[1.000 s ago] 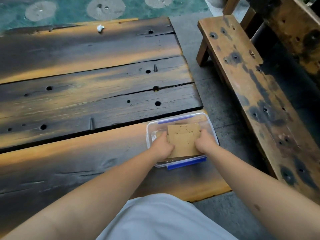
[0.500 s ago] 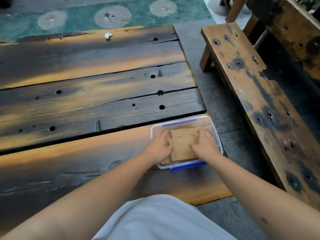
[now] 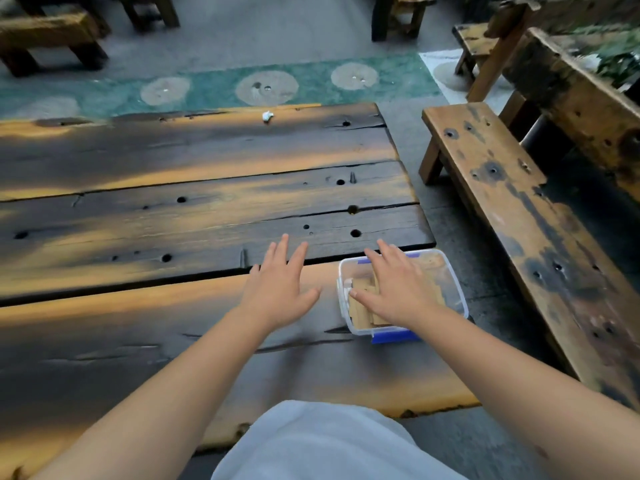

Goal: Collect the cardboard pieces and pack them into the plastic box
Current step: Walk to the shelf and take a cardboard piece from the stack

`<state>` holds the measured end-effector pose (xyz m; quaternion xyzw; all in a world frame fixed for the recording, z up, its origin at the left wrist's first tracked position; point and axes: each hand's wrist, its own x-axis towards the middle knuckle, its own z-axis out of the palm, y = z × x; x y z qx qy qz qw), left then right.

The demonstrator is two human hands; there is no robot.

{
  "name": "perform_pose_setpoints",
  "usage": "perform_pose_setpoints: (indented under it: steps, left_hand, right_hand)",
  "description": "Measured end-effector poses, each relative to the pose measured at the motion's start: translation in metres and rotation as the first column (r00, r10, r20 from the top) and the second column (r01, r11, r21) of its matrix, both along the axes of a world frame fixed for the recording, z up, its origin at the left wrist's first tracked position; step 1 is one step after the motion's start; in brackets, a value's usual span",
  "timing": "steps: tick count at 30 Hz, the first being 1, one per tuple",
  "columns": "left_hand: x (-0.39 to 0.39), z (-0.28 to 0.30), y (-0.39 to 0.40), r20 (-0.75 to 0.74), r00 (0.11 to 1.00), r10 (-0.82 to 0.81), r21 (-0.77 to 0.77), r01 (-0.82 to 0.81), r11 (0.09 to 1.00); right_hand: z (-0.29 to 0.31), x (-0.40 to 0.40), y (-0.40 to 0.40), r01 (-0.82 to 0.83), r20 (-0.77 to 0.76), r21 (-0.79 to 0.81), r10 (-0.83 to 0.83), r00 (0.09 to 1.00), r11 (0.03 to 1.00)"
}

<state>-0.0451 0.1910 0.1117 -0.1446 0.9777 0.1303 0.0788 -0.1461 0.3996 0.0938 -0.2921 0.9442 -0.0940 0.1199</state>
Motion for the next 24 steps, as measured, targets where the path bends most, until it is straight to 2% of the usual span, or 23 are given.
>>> perform_pose_setpoints:
  steps: [3,6,16,24]
  left_hand:
    - [0.025,0.023,-0.024,-0.058,0.998,0.004,-0.146,-0.013,0.989]
    - [0.044,0.04,-0.044,-0.085,0.996,0.003,-0.225,-0.022,0.974]
    - [0.081,0.069,-0.083,-0.197,0.98,-0.009,-0.281,-0.048,0.958]
    - [0.086,0.083,-0.088,-0.241,0.966,-0.094,-0.304,0.017,0.953]
  right_hand:
    - [0.021,0.013,-0.025,-0.053,-0.068,0.028,0.055,0.996,0.998]
    - [0.038,0.028,-0.045,-0.084,-0.106,0.06,0.09,0.99,0.995]
    - [0.072,0.062,-0.088,-0.109,-0.186,0.067,0.12,0.975,0.992]
    - [0.083,0.084,-0.087,-0.041,-0.226,0.038,0.049,0.973,0.998]
